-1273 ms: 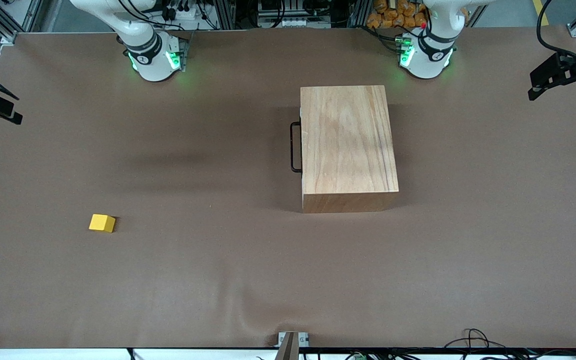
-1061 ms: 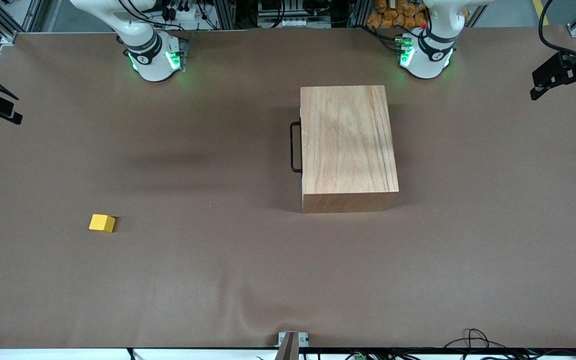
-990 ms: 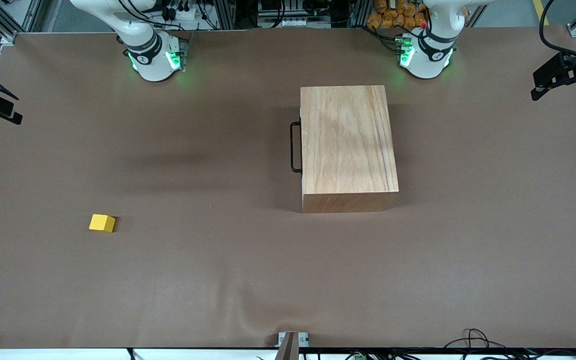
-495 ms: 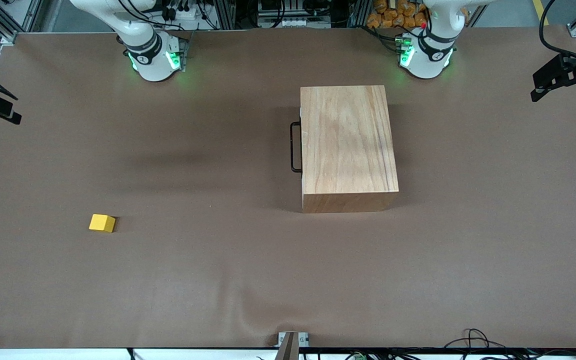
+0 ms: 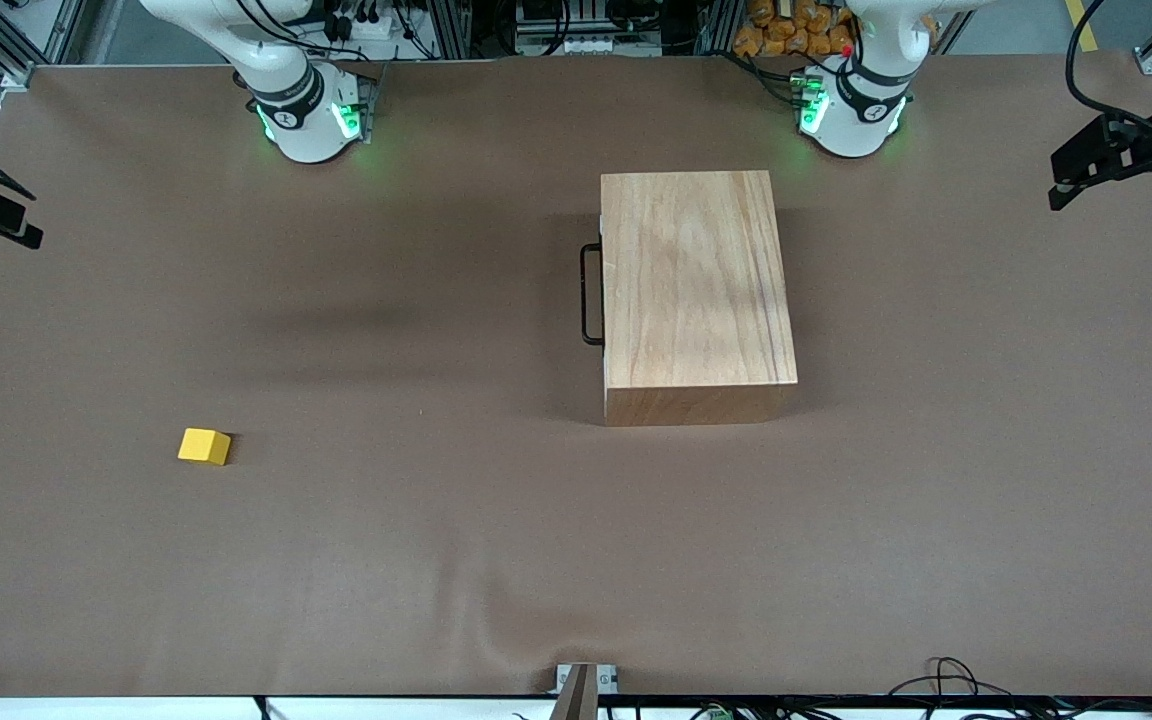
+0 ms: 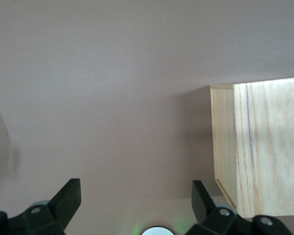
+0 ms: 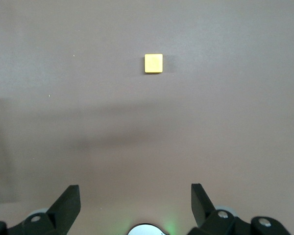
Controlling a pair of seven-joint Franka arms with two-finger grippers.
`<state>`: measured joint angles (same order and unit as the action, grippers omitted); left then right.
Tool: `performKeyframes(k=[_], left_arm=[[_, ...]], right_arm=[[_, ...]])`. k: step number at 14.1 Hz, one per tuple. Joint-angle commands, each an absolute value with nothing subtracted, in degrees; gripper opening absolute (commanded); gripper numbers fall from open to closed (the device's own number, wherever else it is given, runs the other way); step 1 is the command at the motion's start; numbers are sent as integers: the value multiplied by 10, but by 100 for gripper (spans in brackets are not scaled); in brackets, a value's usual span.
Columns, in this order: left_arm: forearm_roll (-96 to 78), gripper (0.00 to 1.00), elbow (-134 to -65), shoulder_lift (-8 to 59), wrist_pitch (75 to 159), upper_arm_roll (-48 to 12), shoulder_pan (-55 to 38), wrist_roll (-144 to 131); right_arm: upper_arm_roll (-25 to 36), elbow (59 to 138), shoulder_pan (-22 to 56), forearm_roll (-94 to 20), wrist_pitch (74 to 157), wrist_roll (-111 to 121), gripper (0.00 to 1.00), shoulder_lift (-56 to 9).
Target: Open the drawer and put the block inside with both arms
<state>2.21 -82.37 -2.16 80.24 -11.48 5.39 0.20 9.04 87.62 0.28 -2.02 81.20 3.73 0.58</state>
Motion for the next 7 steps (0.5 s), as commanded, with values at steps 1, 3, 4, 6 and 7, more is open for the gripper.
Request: performKeyframes(k=[1, 3, 4, 6, 7], left_arm=[[38, 100, -806, -12, 796, -118, 49, 3], [42, 100, -806, -12, 796, -119, 49, 2], [42, 100, -809, -12, 795, -119, 49, 2], [41, 100, -809, -12, 795, -133, 49, 0], [42, 100, -809, -10, 795, -140, 48, -5]], right_arm=[[83, 879, -4, -14, 809, 31, 100, 16], [83, 879, -4, -14, 809, 31, 100, 16], [83, 880, -4, -14, 808, 31, 100, 16], [83, 880, -4, -14, 808, 31, 100, 16], [83, 880, -4, -14, 808, 31, 100, 16]])
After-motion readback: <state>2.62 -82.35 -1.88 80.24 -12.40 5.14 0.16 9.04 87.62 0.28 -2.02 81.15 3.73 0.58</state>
